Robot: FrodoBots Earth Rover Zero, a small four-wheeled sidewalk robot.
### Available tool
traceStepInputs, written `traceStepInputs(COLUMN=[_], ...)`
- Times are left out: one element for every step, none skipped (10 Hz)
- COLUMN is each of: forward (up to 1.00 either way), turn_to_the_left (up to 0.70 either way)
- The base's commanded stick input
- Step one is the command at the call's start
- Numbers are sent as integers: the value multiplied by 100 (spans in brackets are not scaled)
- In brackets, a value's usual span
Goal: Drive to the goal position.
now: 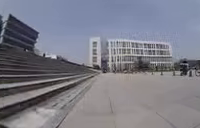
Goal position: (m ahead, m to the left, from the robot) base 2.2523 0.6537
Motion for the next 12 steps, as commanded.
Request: traceStepInputs(forward=[85, 85, 85, 85, 85, 85, 85, 85, 85, 85, 85, 85], turn_to_the_left=[0, 0, 0, 0, 0, 0, 0, 0, 0, 0, 0, 0])
